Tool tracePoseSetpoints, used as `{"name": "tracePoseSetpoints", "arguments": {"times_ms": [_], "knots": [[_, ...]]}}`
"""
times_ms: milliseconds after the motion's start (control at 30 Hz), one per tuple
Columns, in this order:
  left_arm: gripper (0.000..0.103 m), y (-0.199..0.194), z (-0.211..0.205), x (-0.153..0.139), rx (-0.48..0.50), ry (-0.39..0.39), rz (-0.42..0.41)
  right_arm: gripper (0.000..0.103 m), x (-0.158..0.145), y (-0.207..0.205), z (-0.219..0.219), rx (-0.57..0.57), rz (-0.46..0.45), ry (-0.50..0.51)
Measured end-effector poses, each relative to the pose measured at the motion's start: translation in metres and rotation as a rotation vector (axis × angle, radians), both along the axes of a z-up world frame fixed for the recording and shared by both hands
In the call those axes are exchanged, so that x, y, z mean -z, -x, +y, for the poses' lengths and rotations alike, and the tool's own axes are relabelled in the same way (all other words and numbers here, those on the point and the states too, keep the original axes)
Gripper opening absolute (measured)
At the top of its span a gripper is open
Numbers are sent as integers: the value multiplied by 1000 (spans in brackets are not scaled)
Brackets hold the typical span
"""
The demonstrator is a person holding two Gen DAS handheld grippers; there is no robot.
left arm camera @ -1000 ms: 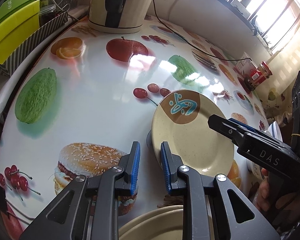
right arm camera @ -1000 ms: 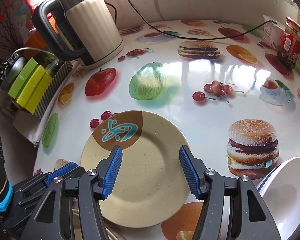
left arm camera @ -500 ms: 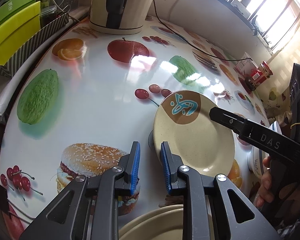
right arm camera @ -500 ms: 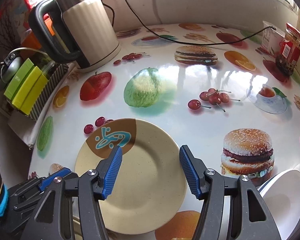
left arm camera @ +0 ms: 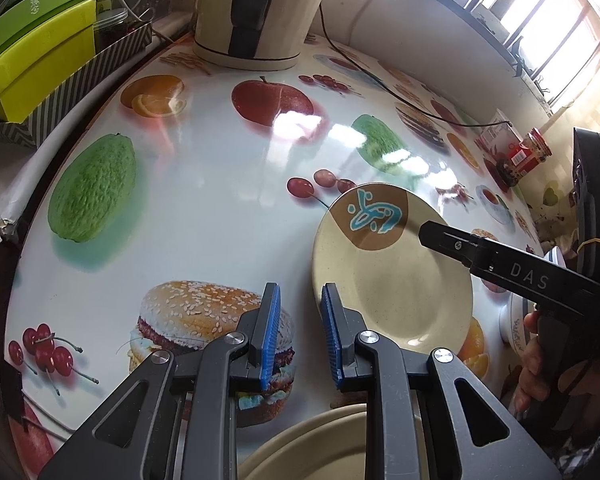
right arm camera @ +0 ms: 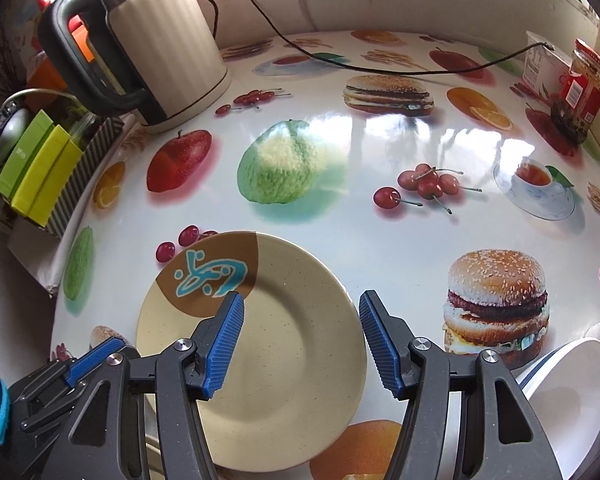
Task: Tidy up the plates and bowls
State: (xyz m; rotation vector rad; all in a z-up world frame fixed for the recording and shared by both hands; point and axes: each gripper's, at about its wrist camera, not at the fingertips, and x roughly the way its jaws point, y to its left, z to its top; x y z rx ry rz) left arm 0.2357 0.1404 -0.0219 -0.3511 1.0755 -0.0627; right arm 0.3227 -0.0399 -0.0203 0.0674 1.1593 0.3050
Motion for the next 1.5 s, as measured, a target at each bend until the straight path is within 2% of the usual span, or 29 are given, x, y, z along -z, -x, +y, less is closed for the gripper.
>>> {"name": "tracePoseSetpoints", "arguments": {"times_ms": [333, 867, 1033, 1400, 1500], "knots": [[22, 10, 21, 1, -54, -1, 9, 61, 1, 6, 16, -71, 21, -102], [22, 15, 28, 1, -77, 45, -3, 59, 10, 21, -9, -40, 32, -178], [22, 13, 24, -1, -72, 47, -13, 45, 12, 23, -15, -24, 41, -200], [22, 11, 23, 0, -82, 56, -12, 24, 14, 25, -24, -8, 63, -241], [15, 11, 22, 1, -83, 54, -8, 20, 13, 26, -25, -9, 61, -241]]}}
